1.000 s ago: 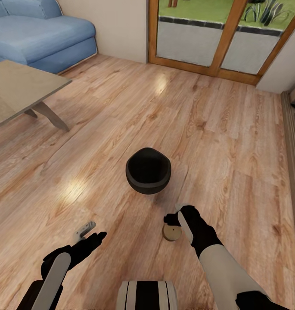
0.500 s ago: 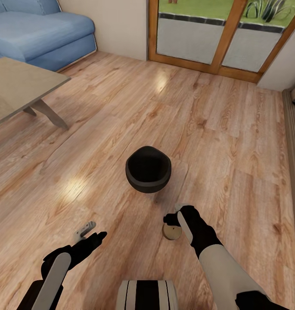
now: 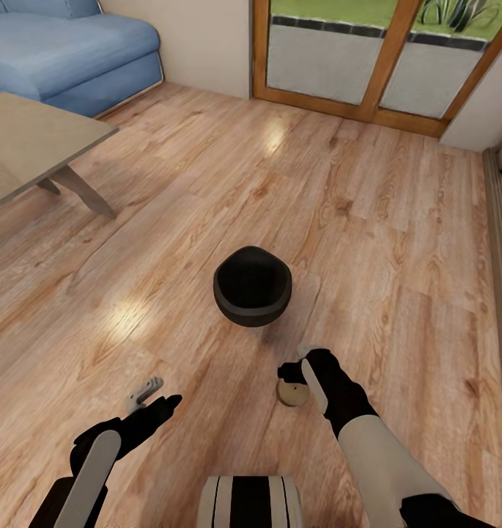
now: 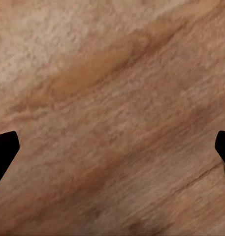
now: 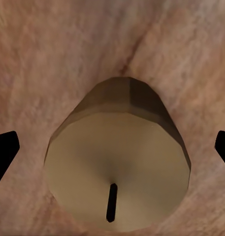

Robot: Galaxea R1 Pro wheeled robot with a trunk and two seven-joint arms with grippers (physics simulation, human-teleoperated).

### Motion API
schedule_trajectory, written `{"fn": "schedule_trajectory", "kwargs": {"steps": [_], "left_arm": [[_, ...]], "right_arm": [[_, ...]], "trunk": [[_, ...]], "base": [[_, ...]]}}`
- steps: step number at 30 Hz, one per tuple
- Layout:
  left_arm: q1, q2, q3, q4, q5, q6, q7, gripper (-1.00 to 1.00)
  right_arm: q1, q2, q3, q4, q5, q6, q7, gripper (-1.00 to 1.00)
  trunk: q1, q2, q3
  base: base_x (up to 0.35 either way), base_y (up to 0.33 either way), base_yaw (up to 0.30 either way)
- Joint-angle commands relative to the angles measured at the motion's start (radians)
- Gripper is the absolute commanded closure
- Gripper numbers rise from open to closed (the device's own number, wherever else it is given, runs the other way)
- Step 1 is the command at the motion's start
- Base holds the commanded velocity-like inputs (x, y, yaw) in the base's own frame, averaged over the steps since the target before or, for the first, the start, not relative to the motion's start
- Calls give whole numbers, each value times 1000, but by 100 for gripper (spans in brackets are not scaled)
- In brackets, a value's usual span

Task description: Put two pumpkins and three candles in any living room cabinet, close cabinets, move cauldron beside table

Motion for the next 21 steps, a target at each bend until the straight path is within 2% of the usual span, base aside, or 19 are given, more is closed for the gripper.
{"fn": "schedule_trajectory", "kwargs": {"steps": [1, 3, 8, 21], "left_arm": [[-1, 0, -1, -1, 11, 1, 10, -100], [-1, 1, -1, -1, 10, 1, 11, -100], [0, 1, -1, -1, 10, 1, 11, -100], [-1, 2, -1, -1, 10, 1, 13, -100]], "right_arm": [[-1, 0, 3, -1, -8, 4, -8, -100], [-2, 0, 3, -1, -8, 4, -8, -100], [-2, 0, 3, -1, -8, 5, -8, -100], [-2, -2, 3, -1, -10, 9, -8, -100]], "trunk": [[0, -1, -5], [1, -1, -12], [1, -1, -12], [7, -4, -63]], "base": [[0, 0, 0], [0, 0, 0], [0, 0, 0], [0, 0, 0]]}}
